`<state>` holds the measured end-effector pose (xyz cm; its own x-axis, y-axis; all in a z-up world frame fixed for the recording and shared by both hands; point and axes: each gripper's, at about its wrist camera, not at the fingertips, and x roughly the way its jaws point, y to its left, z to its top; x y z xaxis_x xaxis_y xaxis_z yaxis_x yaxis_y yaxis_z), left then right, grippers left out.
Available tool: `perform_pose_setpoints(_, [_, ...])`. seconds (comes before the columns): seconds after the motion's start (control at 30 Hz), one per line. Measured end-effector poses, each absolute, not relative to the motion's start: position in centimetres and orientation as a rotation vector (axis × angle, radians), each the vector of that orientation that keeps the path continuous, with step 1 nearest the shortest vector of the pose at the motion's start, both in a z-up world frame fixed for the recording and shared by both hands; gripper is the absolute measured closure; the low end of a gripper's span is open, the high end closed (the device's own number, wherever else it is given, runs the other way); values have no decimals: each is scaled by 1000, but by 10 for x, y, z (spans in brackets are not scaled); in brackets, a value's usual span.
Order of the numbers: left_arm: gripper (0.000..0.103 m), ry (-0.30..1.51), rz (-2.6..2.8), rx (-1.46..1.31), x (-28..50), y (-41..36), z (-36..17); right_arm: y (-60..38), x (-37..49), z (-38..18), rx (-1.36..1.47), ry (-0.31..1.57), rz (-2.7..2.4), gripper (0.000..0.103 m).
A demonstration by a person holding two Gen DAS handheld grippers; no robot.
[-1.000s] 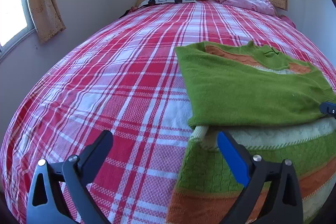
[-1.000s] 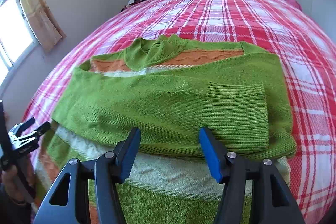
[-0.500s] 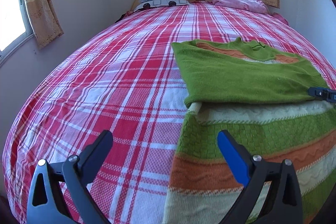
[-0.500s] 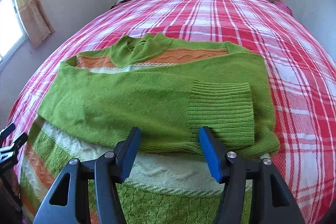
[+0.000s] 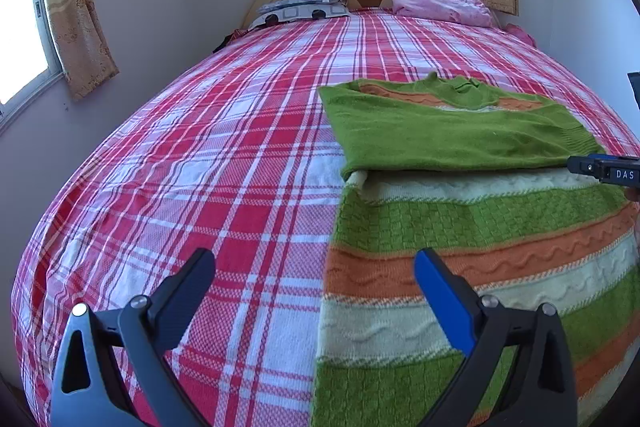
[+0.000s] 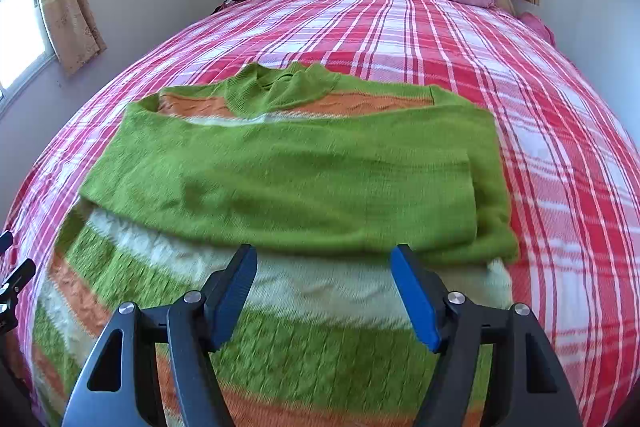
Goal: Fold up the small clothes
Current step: 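Move both grippers back toward the ribbed hem of the sweater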
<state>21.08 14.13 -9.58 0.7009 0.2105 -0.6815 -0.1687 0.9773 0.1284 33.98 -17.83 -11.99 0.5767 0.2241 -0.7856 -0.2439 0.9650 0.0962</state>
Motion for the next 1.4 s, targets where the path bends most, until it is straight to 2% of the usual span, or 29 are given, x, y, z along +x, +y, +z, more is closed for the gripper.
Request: perform_pose_setpoints(1.4, [1,861,19,63,94,105,-120,-176,130,-117,-118,889,308,31])
